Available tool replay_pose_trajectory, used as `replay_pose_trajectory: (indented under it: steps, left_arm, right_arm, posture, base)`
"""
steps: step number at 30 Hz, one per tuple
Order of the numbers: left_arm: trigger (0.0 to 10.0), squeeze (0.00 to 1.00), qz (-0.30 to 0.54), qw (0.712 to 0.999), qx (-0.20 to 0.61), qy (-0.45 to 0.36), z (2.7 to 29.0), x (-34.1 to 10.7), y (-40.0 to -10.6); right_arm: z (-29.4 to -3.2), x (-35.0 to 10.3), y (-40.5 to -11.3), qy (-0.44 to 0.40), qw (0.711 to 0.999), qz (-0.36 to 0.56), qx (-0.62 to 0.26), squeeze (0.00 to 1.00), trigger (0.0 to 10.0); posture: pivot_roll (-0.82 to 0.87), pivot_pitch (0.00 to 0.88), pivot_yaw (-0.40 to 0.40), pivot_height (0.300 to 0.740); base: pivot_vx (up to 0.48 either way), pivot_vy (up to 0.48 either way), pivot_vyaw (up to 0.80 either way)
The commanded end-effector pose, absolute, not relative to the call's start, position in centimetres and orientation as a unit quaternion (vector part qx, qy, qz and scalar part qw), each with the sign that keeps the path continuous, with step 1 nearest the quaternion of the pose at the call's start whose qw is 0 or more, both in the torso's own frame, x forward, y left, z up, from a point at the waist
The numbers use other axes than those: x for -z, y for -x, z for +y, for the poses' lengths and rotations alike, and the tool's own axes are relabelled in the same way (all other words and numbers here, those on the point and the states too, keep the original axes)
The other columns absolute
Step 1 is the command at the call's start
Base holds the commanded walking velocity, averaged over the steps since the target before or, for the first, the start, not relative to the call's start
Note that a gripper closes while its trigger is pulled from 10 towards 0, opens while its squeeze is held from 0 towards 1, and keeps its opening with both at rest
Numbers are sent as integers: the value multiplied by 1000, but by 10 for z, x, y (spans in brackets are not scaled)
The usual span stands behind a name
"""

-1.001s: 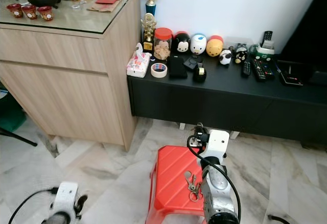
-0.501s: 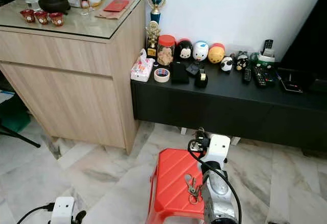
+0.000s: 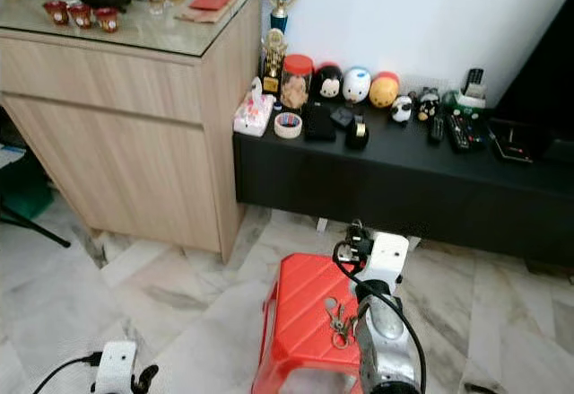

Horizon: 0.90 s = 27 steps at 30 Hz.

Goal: Hang keys on a hook

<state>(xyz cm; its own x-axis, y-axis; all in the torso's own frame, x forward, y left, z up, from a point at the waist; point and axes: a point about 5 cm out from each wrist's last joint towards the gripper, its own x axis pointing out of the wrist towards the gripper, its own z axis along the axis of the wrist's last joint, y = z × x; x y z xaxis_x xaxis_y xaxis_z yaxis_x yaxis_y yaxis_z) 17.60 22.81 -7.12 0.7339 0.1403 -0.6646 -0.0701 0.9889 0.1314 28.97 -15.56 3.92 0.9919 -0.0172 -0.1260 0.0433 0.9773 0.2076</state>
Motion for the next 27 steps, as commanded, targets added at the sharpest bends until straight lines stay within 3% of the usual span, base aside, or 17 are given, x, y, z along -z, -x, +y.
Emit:
replay_pose_trajectory:
  steps: [1, 27]
  left_arm:
    - [10000, 0, 369, 926, -57, -42, 226, 75, -170]
    - [10000, 0, 373, 925, -52, -43, 226, 75, -170]
  right_arm:
    - [-159, -43, -291, -110, 992, 53, 23, 0, 10000]
    - [-156, -44, -292, -116, 991, 54, 31, 0, 10000]
  posture:
    - [38, 0, -116, 740]
    - [43, 0, -107, 740]
  base:
    - [-277, 0, 0]
    - [-277, 0, 0]
